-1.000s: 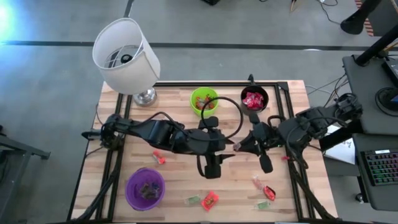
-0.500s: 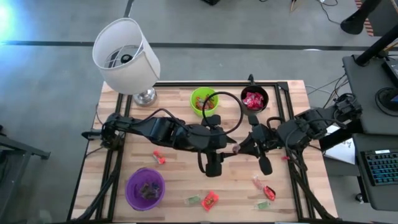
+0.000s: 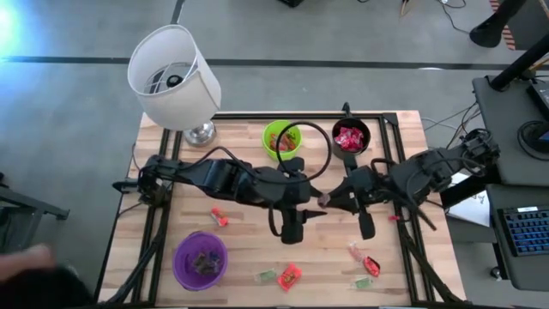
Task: Sort candy
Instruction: Put the orange gummy into the violet bucket
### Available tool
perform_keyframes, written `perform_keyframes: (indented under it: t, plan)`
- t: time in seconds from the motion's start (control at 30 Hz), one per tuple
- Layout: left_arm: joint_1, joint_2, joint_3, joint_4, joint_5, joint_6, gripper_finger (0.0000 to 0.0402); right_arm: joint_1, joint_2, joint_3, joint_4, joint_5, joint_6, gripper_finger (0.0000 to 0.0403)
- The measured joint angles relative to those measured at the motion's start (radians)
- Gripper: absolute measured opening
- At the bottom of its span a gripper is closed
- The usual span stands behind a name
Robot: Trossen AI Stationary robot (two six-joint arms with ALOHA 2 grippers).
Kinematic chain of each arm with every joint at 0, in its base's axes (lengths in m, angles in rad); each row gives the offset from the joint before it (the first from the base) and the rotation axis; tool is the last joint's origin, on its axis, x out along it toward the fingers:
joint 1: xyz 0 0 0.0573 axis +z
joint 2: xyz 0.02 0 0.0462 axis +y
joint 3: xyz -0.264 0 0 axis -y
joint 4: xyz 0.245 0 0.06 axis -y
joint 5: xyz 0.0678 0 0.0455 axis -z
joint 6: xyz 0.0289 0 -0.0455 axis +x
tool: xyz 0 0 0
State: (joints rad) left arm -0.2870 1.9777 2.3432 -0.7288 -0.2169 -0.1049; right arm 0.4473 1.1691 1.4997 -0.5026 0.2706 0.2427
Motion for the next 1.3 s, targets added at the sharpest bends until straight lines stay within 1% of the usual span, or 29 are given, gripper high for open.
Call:
perform_keyframes:
  t: [0.1,0.57,0.73,1.13,1.3]
  plan:
    - [0.0,-0.006,0.0,0.013,0.0,0.003,0.0169,0.0,0.0,0.002,0.034,0.0,-0.019,0.0013]
    - [0.008,-0.016,0.0,0.041,-0.017,0.043,0.0164,0.0,0.001,0.002,0.09,0.001,-0.019,0.0013]
    - [0.008,-0.016,0.0,0.042,-0.017,0.061,0.014,0.0,0.001,0.002,0.091,0.001,-0.018,0.0013]
    - [0.009,-0.016,0.001,0.049,-0.008,0.071,0.0045,0.0,0.005,0.002,0.095,0.003,-0.017,0.0013]
    - [0.01,-0.016,0.002,0.048,-0.004,0.071,0.0036,0.0,0.005,0.002,0.095,0.002,-0.008,0.0013]
